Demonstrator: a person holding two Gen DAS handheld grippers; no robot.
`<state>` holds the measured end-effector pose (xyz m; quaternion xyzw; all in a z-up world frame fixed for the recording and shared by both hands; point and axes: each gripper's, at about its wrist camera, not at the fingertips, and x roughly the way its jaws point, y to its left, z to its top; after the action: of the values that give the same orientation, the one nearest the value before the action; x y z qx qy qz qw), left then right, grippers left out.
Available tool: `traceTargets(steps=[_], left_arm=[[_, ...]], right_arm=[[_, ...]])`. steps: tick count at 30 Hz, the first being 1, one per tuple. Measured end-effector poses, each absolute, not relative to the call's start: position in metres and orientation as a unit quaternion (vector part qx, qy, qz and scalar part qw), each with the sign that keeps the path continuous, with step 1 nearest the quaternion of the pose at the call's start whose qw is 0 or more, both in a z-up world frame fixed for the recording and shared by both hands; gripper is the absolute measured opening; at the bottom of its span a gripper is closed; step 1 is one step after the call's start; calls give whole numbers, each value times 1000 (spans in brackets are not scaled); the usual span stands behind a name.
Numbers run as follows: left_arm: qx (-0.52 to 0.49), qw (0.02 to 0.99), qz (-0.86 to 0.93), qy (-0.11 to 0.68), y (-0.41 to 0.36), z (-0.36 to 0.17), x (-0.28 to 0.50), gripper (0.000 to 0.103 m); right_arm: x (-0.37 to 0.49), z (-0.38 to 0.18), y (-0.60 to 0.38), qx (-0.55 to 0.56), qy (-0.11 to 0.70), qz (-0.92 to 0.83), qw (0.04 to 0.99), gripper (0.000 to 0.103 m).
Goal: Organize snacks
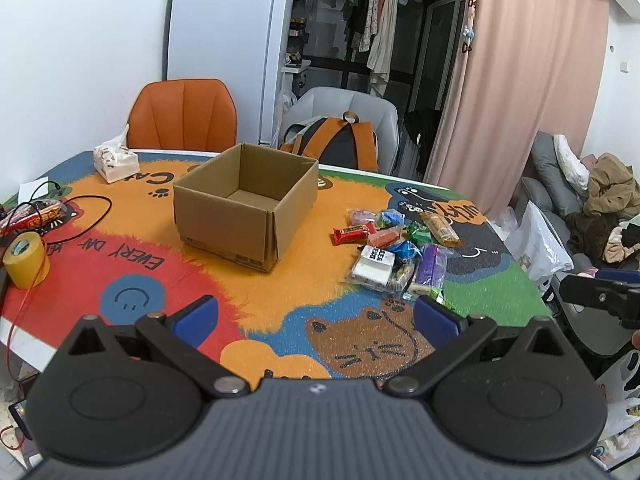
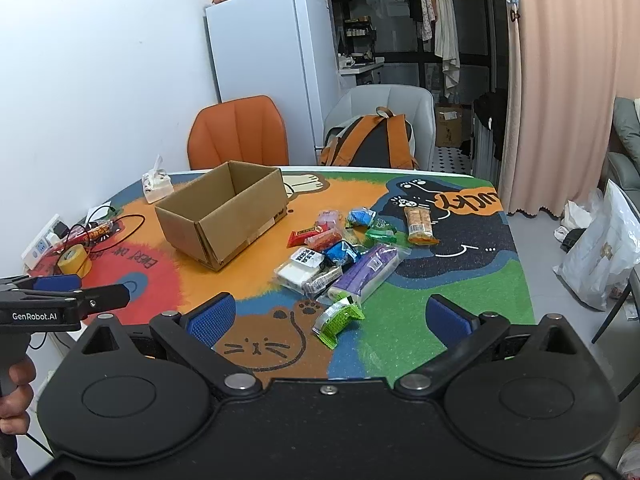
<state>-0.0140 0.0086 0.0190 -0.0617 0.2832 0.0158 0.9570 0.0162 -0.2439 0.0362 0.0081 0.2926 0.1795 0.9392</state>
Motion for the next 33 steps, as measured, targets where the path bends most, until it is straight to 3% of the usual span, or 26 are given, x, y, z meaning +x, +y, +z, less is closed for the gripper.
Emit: traceTargets(steps=[33], left_arm=[[-59, 962, 23, 265, 12, 28, -21, 103]], right_arm=[[13, 36, -244, 12, 290, 185, 939, 103]])
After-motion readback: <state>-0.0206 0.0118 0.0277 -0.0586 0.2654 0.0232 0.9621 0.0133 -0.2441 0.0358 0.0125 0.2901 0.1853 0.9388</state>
